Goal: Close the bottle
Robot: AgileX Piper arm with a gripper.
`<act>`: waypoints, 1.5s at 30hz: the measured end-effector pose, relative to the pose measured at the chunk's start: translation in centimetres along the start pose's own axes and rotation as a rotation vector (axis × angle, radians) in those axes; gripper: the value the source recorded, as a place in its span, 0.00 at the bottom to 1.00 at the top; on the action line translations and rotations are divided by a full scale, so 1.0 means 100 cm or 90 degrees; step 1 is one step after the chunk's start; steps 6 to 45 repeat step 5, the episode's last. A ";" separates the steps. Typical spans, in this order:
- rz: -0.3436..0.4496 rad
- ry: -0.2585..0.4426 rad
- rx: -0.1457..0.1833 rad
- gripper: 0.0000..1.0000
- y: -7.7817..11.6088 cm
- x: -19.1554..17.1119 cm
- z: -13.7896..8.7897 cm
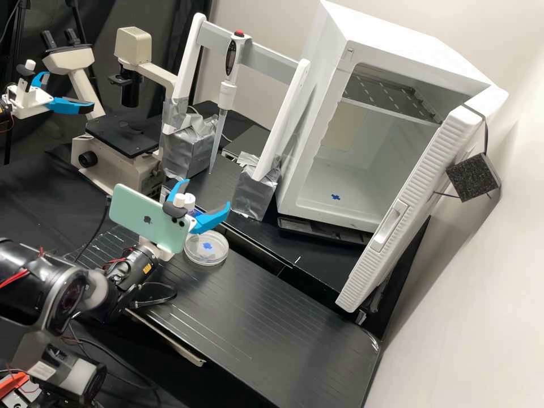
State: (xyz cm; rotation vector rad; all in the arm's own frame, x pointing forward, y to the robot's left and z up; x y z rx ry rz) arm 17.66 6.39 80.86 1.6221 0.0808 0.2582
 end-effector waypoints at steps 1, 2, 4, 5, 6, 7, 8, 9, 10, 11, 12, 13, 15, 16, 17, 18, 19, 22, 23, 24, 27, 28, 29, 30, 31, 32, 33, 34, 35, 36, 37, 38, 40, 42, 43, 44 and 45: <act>0.006 -0.007 0.007 1.00 0.001 -0.001 0.001; 0.008 -0.012 0.021 1.00 0.002 -0.001 0.003; 0.007 -0.017 0.040 1.00 0.002 -0.002 0.006; 0.008 -0.017 0.047 1.00 0.003 -0.002 0.007; 0.008 -0.017 0.047 1.00 0.003 -0.002 0.007; 0.008 -0.017 0.047 1.00 0.003 -0.002 0.007; 0.008 -0.017 0.047 1.00 0.003 -0.002 0.007; 0.008 -0.017 0.047 1.00 0.003 -0.002 0.007; 0.008 -0.017 0.047 1.00 0.003 -0.002 0.007; 0.008 -0.017 0.047 1.00 0.003 -0.002 0.007; 0.008 -0.017 0.047 1.00 0.003 -0.002 0.007; 0.008 -0.017 0.047 1.00 0.003 -0.002 0.007; 0.008 -0.017 0.047 1.00 0.003 -0.002 0.007; 0.008 -0.017 0.047 1.00 0.003 -0.002 0.007; 0.008 -0.017 0.047 1.00 0.003 -0.002 0.007; 0.008 -0.017 0.047 1.00 0.003 -0.002 0.007; 0.008 -0.017 0.047 1.00 0.003 -0.002 0.007; 0.008 -0.017 0.047 1.00 0.003 -0.002 0.007; 0.008 -0.017 0.047 1.00 0.003 -0.002 0.007; 0.008 -0.017 0.047 1.00 0.003 -0.002 0.007; 0.008 -0.017 0.047 1.00 0.003 -0.002 0.007; 0.008 -0.017 0.047 1.00 0.003 -0.002 0.007; 0.008 -0.017 0.047 1.00 0.003 -0.002 0.007; 0.008 -0.017 0.047 1.00 0.003 -0.002 0.007; 0.008 -0.017 0.047 1.00 0.003 -0.002 0.007; 0.008 -0.017 0.047 1.00 0.003 -0.002 0.007; 0.008 -0.017 0.047 1.00 0.003 -0.002 0.007; 0.008 -0.017 0.047 1.00 0.003 -0.002 0.007; 0.008 -0.017 0.047 1.00 0.003 -0.002 0.007; 0.008 -0.017 0.047 1.00 0.003 -0.002 0.007; 0.008 -0.017 0.047 1.00 0.003 -0.002 0.007; 0.008 -0.017 0.047 1.00 0.003 -0.002 0.007; 0.008 -0.017 0.047 1.00 0.003 -0.002 0.007; 0.008 -0.017 0.047 1.00 0.003 -0.002 0.007; 0.008 -0.017 0.047 1.00 0.003 -0.002 0.007; 0.008 -0.017 0.047 1.00 0.003 -0.002 0.007; 0.008 -0.017 0.047 1.00 0.003 -0.002 0.007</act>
